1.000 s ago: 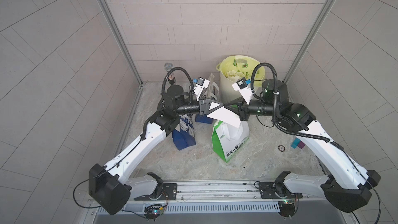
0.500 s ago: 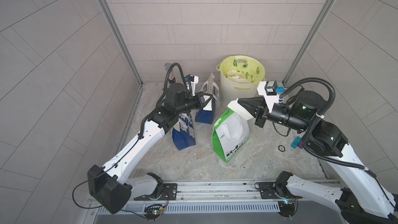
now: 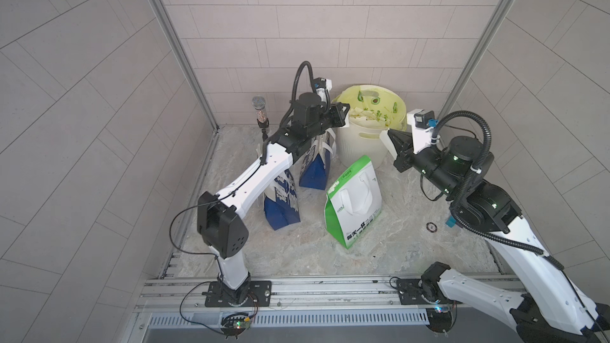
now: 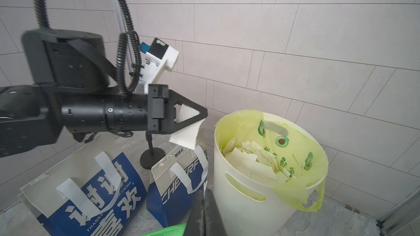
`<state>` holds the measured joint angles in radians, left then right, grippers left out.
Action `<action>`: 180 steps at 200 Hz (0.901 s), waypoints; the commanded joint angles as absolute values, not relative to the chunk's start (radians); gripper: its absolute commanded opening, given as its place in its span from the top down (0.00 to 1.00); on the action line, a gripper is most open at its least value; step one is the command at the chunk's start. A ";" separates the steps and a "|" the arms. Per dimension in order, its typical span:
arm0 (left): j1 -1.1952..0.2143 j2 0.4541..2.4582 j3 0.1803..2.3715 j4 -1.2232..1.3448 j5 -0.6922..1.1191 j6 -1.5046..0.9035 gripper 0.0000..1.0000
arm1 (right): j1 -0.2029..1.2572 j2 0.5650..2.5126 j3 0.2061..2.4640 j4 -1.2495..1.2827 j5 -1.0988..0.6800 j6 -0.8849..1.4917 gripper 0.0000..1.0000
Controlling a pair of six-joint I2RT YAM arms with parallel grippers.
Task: Shred takeout receipts and throw away
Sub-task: Place the takeout receipt in the trash bin.
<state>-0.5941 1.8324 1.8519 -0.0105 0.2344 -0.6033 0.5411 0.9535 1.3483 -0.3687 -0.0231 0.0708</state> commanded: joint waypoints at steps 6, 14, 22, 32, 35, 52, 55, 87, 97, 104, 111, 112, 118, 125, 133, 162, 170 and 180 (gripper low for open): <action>-0.599 1.972 2.040 0.053 0.138 -0.550 1.00 | 0.538 0.923 1.335 -0.376 -0.001 0.109 1.00; -0.604 2.022 2.109 0.041 0.122 -0.532 1.00 | 0.538 0.919 1.335 -0.379 -0.004 0.116 1.00; -0.606 2.070 2.171 0.033 0.106 -0.509 1.00 | 0.538 0.915 1.336 -0.384 -0.006 0.122 1.00; -0.608 2.126 2.230 0.047 0.070 -0.474 1.00 | 0.538 0.911 1.335 -0.389 -0.006 0.132 1.00; -0.607 2.142 2.244 0.052 0.051 -0.469 1.00 | 0.538 0.909 1.335 -0.390 -0.007 0.135 1.00; -0.608 2.248 2.360 0.045 -0.015 -0.468 1.00 | 0.538 0.905 1.339 -0.390 -0.011 0.147 1.00; -0.610 2.265 2.383 0.038 -0.016 -0.461 1.00 | 0.538 0.905 1.340 -0.390 -0.013 0.149 1.00; -0.617 2.389 2.550 -0.053 -0.019 -0.435 0.68 | 0.538 0.895 1.349 -0.391 -0.011 0.156 1.00; -0.617 2.385 2.536 -0.055 -0.021 -0.424 0.55 | 0.538 0.891 1.347 -0.390 -0.004 0.158 1.00; -0.617 2.380 2.530 -0.059 -0.023 -0.414 0.49 | 0.537 0.888 1.343 -0.391 0.001 0.159 1.00; -0.617 2.373 2.524 -0.061 -0.022 -0.405 0.46 | 0.536 0.885 1.340 -0.391 0.002 0.159 1.00; -0.617 2.372 2.525 -0.061 -0.021 -0.403 0.45 | 0.537 0.885 1.339 -0.391 0.003 0.159 1.00; -0.617 2.366 2.524 -0.061 -0.018 -0.394 0.43 | 0.537 0.884 1.335 -0.391 0.003 0.158 1.00; -0.617 2.360 2.524 -0.059 -0.015 -0.385 0.41 | 0.537 0.884 1.332 -0.391 0.003 0.158 1.00; -0.617 2.350 2.524 -0.054 -0.011 -0.373 0.39 | 0.536 0.886 1.330 -0.391 0.002 0.158 1.00; -0.617 2.304 2.523 -0.055 0.012 -0.336 0.36 | 0.536 0.894 1.326 -0.395 0.006 0.152 1.00; -0.616 2.285 2.524 -0.058 0.026 -0.328 0.36 | 0.534 0.895 1.324 -0.397 0.009 0.153 1.00; -0.617 2.259 2.519 -0.064 0.053 -0.317 0.36 | 0.530 0.897 1.321 -0.397 0.009 0.159 1.00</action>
